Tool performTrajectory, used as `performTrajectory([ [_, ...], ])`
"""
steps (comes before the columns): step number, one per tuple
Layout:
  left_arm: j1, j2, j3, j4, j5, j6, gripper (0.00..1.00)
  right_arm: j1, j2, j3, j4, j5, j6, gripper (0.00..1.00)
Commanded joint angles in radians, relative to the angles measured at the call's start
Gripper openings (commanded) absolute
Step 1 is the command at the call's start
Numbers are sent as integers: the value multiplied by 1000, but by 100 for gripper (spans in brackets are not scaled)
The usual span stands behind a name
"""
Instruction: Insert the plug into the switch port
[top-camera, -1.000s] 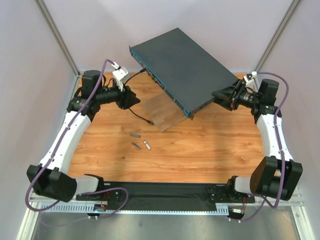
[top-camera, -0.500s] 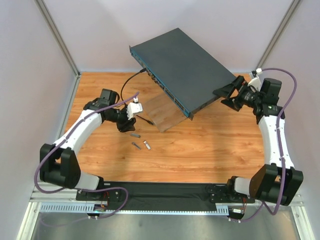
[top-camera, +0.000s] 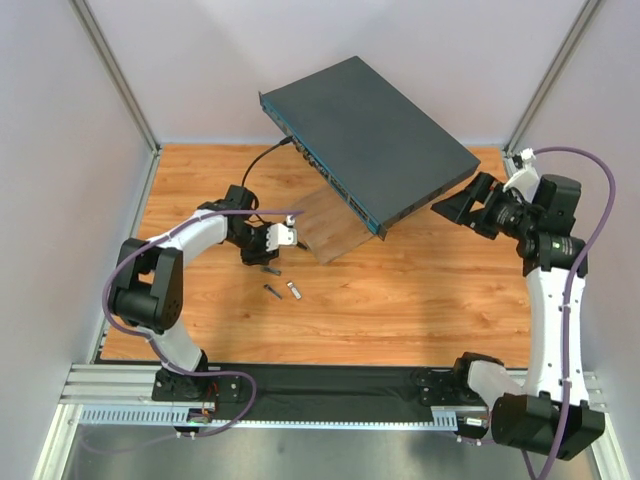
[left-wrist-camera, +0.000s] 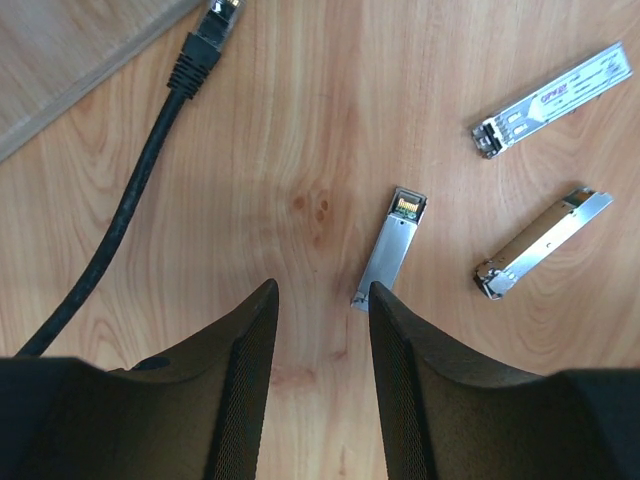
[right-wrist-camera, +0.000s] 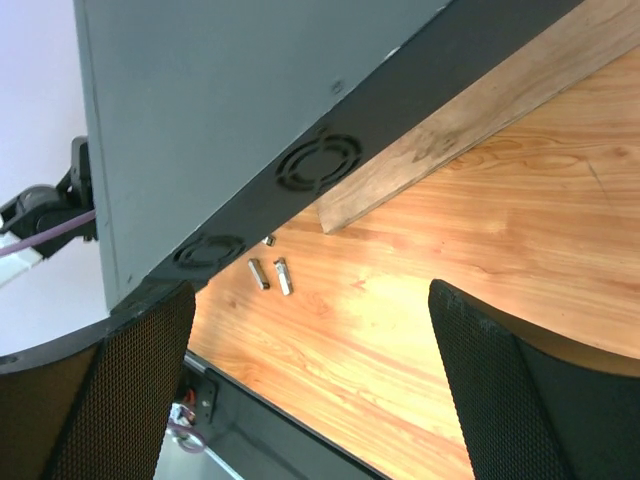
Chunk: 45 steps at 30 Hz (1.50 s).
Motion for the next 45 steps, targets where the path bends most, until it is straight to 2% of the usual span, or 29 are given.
performTrajectory([
  [1,-8,30,21,18,7,117,50,-4,-62,70,-63,14,-88,100],
  [7,-13,54,-5,-17,2,210,51,-4,-107,126,-132,20,-174,100],
  [17,-13,28,-33,-63,16,258,50,-4,-113,143,-149,-32,-235,100],
  [22,-13,7,-32,-72,11,229,52,-4,-111,149,-149,-57,-246,100],
  [26,-13,-10,4,-112,22,201,58,-4,-111,143,-149,-61,-254,100],
  [32,-13,-79,-2,-148,60,181,59,-4,-114,146,-154,-63,-272,100],
  [39,-13,-61,-62,-49,-41,135,60,-4,-114,149,-137,-43,-258,100],
  [45,-16,-9,-55,-29,-68,126,57,-4,-124,161,-123,-43,-241,100],
])
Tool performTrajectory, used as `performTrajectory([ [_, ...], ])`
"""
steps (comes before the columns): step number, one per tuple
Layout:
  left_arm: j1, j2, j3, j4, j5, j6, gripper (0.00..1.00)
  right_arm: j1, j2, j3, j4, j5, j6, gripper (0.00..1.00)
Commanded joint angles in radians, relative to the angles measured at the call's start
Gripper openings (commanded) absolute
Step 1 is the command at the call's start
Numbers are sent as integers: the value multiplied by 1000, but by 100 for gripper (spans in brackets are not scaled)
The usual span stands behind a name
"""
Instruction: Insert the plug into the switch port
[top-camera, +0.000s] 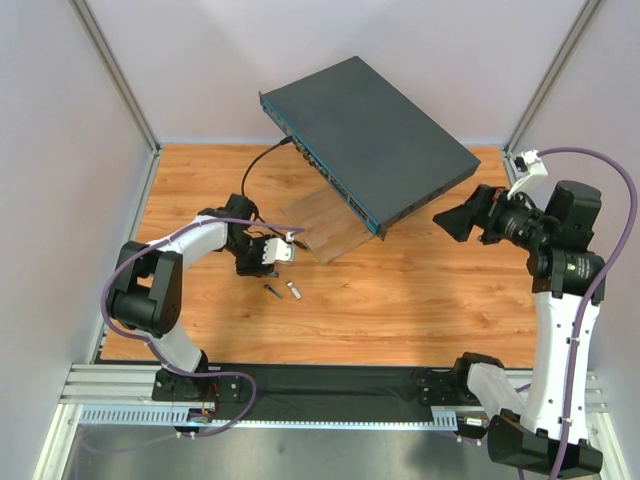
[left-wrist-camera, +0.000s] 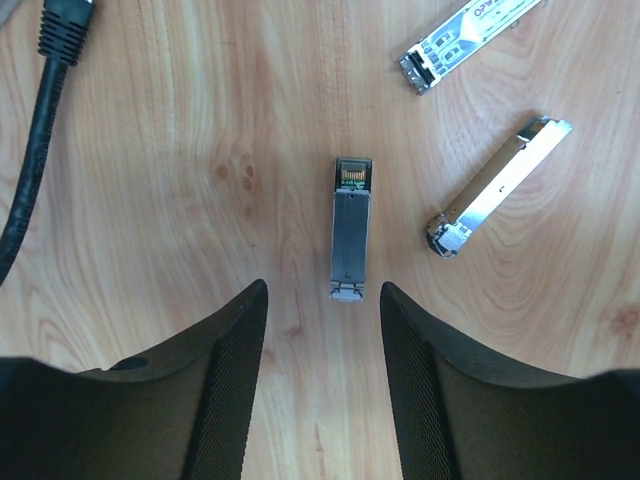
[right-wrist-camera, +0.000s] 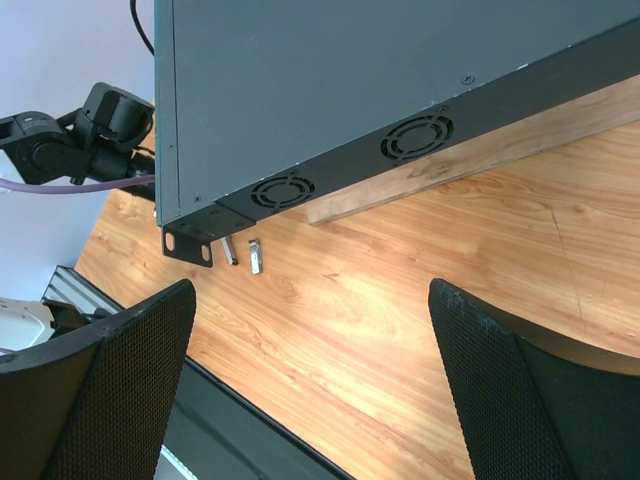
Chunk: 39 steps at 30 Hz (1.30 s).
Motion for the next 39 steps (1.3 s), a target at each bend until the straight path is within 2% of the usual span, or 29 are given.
performTrajectory([
  [1,-5,28,15,28,-2,-6,56,-4,-16,43,40,2,6,100],
  [9,-29,67,13,40,-32,-1,51,-4,-42,44,76,7,41,100],
  [12,-35,75,18,42,-35,-12,39,-4,-52,43,112,2,60,100],
  [13,-35,73,18,39,-34,-15,28,-4,-51,46,116,-2,66,100],
  [16,-35,35,16,19,-25,-29,14,-4,-43,50,142,-9,83,99],
  [20,-31,-68,9,-53,23,-110,1,-3,-34,66,168,-16,103,97],
  [26,-25,-370,0,-166,128,-274,0,19,-6,109,222,-45,147,95],
  [27,-25,-445,6,-176,138,-352,0,29,6,122,228,-44,146,94],
  [29,-25,-510,22,-205,173,-416,0,68,21,145,224,-35,140,94],
  [30,-25,-563,41,-210,181,-506,0,81,38,167,227,-33,140,94],
  [33,-26,-661,79,-191,199,-637,0,158,66,196,239,-6,146,92],
  [34,-28,-681,90,-164,196,-745,0,214,88,211,242,5,149,92],
  [36,-29,-729,130,-141,185,-832,0,317,115,236,244,62,137,92],
  [37,-32,-743,144,-128,179,-921,0,410,145,259,247,82,132,91],
  [39,-35,-781,174,-99,161,-987,0,495,196,279,271,119,134,91],
])
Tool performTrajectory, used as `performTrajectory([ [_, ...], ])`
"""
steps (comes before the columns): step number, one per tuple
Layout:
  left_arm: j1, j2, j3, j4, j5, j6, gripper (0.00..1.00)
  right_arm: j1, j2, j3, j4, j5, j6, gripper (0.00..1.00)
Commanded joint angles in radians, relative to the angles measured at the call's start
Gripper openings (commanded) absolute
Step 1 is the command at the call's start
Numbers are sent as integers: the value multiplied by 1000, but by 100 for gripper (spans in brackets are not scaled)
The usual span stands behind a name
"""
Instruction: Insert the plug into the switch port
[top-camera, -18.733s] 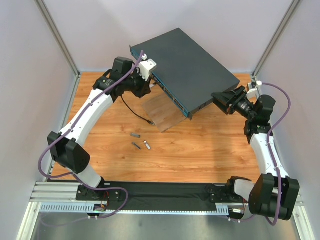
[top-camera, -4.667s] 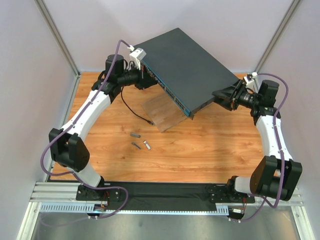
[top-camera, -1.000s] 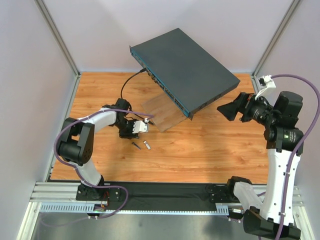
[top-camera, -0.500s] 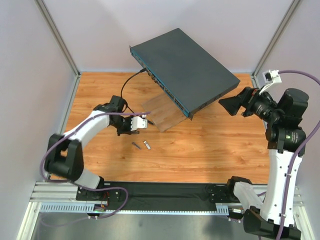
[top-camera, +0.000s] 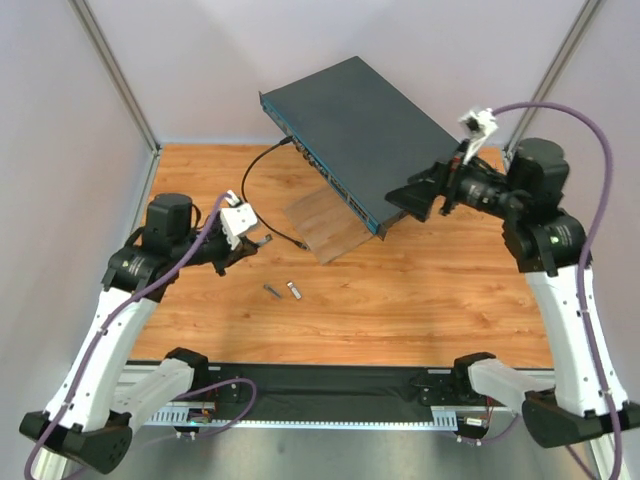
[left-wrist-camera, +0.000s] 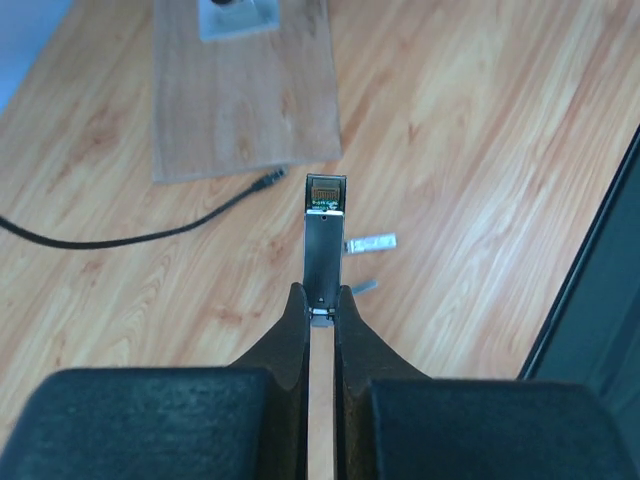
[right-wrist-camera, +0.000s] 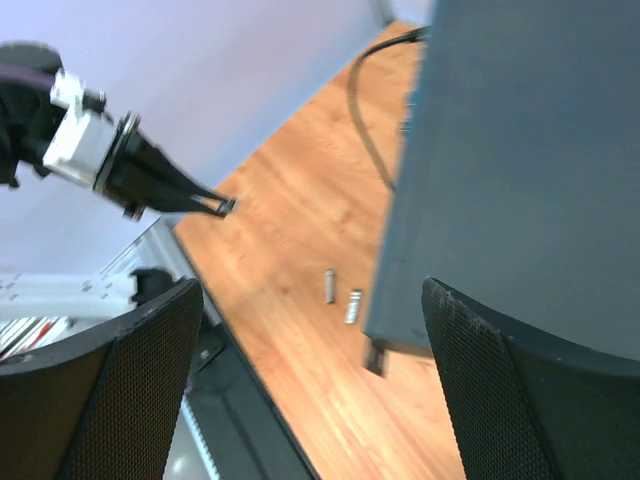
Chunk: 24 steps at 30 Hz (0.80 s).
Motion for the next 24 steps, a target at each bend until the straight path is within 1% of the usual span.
performTrajectory([
  [1,-11,-63,72,71,5,-288,0,174,67,58,74,77,9,91],
  [2,-11,-80,75,82,-19,-311,0,209,82,71,106,89,21,91],
  [3,-11,-112,71,92,-30,-326,0,281,116,78,126,92,30,88],
  [5,-11,-140,69,111,-58,-348,0,361,151,104,153,126,29,87],
  [6,-11,-157,69,112,-69,-354,0,438,189,114,174,141,30,84],
  [9,-11,-166,83,103,-89,-345,0,557,274,150,205,222,65,81],
  [13,-12,-167,83,85,-109,-317,0,641,372,196,243,293,165,82],
  [17,-11,-169,86,79,-129,-308,0,699,441,235,251,333,182,82],
  [22,-11,-175,86,91,-119,-303,0,739,505,252,246,350,193,75],
  [24,-11,-175,86,91,-110,-297,0,739,528,253,252,348,231,72],
])
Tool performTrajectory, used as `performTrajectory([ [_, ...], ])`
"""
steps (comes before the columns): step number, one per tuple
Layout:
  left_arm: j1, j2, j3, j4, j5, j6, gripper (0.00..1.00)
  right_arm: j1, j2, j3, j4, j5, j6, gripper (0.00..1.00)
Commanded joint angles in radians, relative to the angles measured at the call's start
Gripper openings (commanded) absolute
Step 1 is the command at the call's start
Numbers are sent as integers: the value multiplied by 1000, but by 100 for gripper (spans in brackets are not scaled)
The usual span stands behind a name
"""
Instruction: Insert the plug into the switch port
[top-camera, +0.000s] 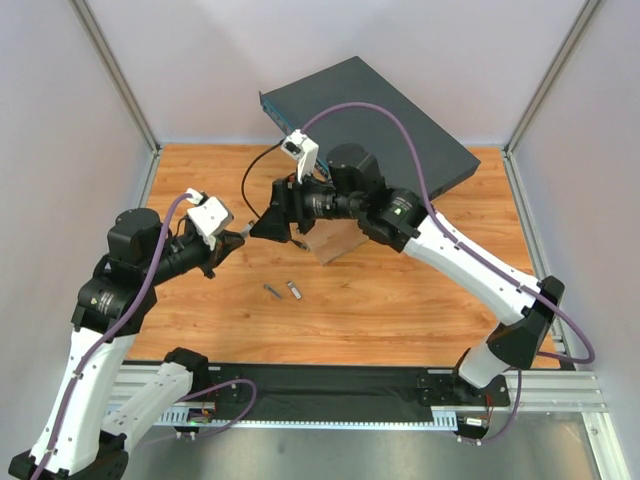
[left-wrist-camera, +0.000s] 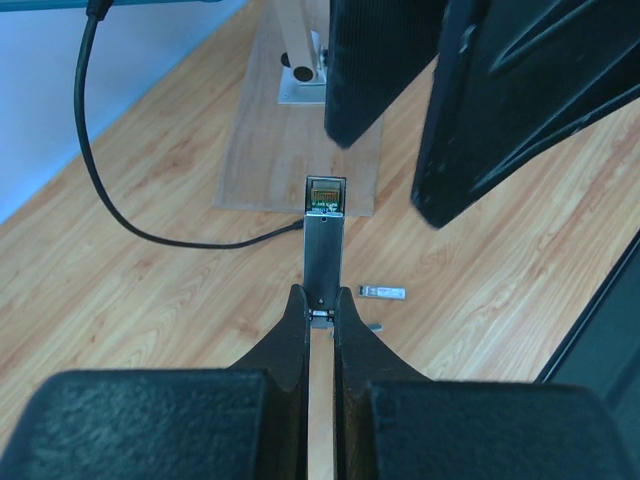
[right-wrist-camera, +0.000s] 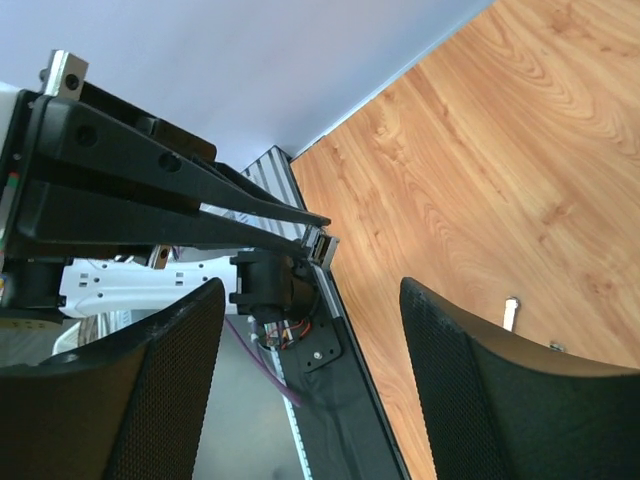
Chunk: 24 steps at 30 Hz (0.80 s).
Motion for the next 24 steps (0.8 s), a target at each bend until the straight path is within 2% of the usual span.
performTrajectory([
  [1,-4,-9,22,9,12,-10,0,7,28,50,55,35,68,71],
  [8,-6,-10,16,-5,37,20,0,18,74,56,95,-1,129,62],
  [11,-7,-9,22,7,38,20,0,19,88,52,104,-25,144,46],
  [12,-7,-6,25,9,38,20,0,19,95,52,103,-31,147,36],
  [13,-7,-4,27,12,40,20,0,19,97,50,103,-33,149,31],
  [14,-7,-3,27,14,43,19,0,18,95,50,101,-34,148,21],
  [16,-7,-1,25,17,64,23,0,12,95,48,100,-42,144,11],
  [17,-7,-6,22,23,71,23,3,8,91,47,106,-50,146,2],
  [18,-7,-10,19,29,77,22,9,-4,86,42,107,-56,149,0],
  [19,-7,-16,7,33,72,19,27,-13,83,38,109,-77,155,0],
  [20,-7,-35,-2,43,63,10,36,-27,75,32,132,-96,169,0],
  [22,-7,-81,-40,87,29,-1,49,-73,62,3,179,-158,235,0],
  [24,-7,-124,-98,150,25,5,56,-116,48,-25,221,-236,319,0],
])
